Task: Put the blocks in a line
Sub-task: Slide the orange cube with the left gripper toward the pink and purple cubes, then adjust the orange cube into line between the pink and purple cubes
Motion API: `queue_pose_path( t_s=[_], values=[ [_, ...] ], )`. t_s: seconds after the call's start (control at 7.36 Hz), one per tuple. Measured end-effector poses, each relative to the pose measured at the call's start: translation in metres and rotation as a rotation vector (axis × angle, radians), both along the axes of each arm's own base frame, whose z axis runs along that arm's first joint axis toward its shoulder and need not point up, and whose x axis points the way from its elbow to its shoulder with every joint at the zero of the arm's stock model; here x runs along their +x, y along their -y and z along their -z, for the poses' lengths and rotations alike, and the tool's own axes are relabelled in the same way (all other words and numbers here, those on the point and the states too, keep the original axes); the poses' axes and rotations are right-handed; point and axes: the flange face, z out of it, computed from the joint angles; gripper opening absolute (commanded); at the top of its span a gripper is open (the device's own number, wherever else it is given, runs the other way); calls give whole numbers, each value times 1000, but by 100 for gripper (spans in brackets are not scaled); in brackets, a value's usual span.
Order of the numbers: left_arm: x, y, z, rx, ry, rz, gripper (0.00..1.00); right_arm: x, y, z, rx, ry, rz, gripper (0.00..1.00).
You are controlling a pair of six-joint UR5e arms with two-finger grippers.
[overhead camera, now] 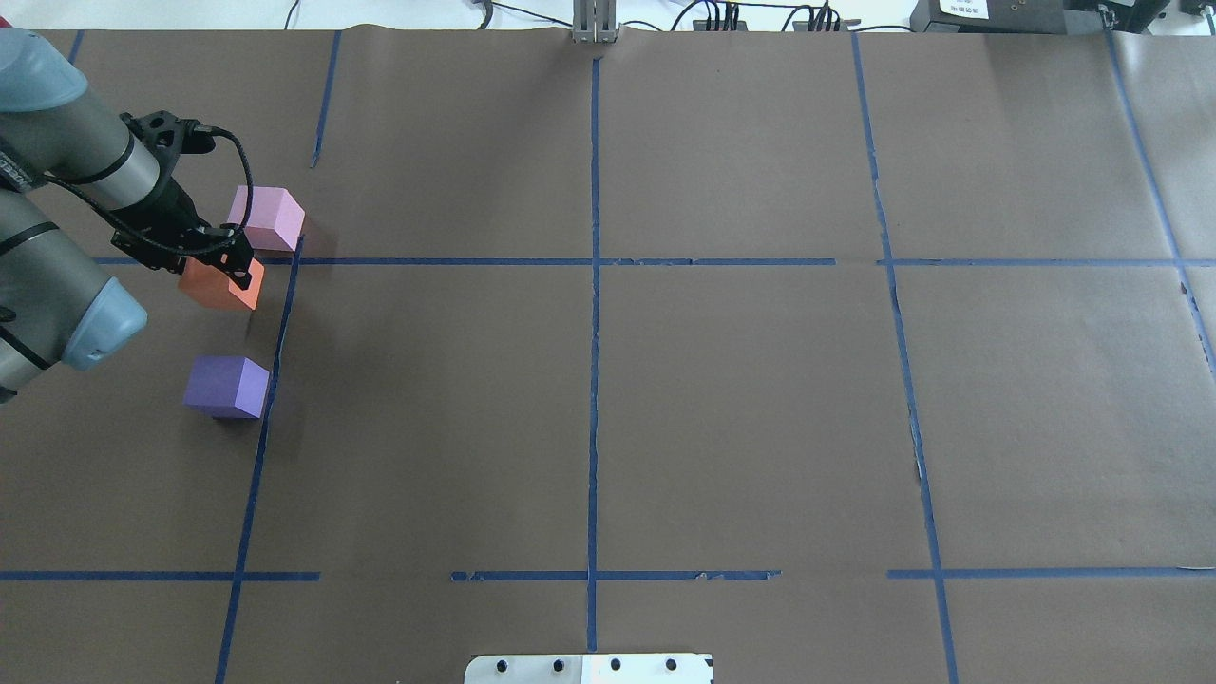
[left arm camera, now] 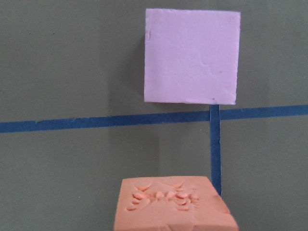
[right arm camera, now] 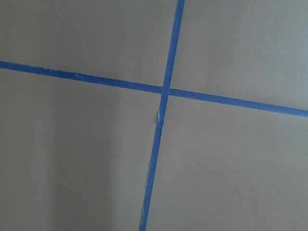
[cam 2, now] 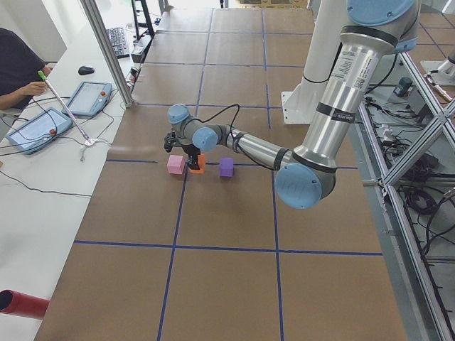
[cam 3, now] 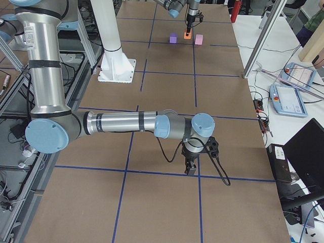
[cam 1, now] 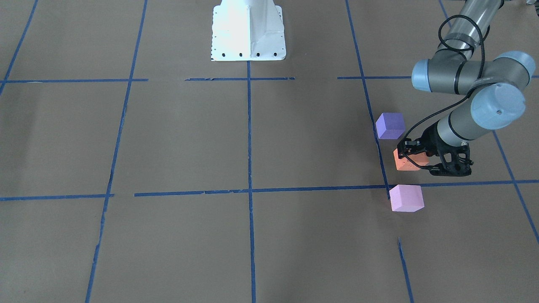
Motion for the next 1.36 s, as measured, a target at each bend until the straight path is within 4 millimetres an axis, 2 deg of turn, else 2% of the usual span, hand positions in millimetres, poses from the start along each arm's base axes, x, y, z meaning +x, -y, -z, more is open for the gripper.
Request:
queue_pose_path(
  t_s=[0.41, 0.82, 1.22, 1.36],
  values=[
    [9, 1, -10, -10, 5, -10, 48, 0, 0, 0, 0, 0, 0, 100],
    [22, -1, -8, -10, 4, -24, 51, 0, 0, 0, 0, 0, 0, 100],
    [30, -4, -9, -14, 5, -35, 64, 0, 0, 0, 0, 0, 0, 100],
    [31, -5, -9, -15, 5, -37, 85, 0, 0, 0, 0, 0, 0, 100]
  ],
)
